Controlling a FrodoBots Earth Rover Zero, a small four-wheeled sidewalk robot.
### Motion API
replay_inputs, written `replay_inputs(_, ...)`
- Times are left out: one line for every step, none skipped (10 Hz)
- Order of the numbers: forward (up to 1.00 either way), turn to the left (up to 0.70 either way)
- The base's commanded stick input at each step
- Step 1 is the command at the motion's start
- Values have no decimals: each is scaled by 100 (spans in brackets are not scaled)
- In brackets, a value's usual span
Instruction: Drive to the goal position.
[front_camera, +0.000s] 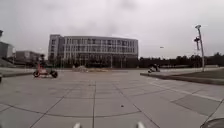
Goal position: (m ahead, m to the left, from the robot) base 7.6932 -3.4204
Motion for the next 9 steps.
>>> replay_inputs(85, 32)
replay_inputs(85, 9)
replay_inputs(85, 1)
replay_inputs(85, 0)
replay_inputs(85, 0)
replay_inputs(85, 0)
replay_inputs(85, 0)
replay_inputs(85, 0)
replay_inputs(85, 0)
